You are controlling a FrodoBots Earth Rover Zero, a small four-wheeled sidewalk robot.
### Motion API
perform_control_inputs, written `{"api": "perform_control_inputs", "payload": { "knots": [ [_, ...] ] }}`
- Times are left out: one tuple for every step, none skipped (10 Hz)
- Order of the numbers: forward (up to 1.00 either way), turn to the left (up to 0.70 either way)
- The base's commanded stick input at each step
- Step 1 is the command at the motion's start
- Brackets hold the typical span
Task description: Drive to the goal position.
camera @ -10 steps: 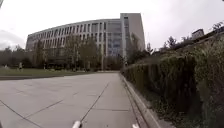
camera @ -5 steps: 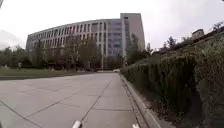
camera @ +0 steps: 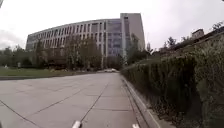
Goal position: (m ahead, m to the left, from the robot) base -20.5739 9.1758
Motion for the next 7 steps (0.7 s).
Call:
{"api": "perform_control_inputs", "payload": {
  "knots": [
    [0.06,0.0],
    [0.06,0.0],
    [0.06,0.0],
    [0.06,0.0],
    [0.06,0.0],
    [0.06,0.0],
    [0.06,0.0]
  ]
}}
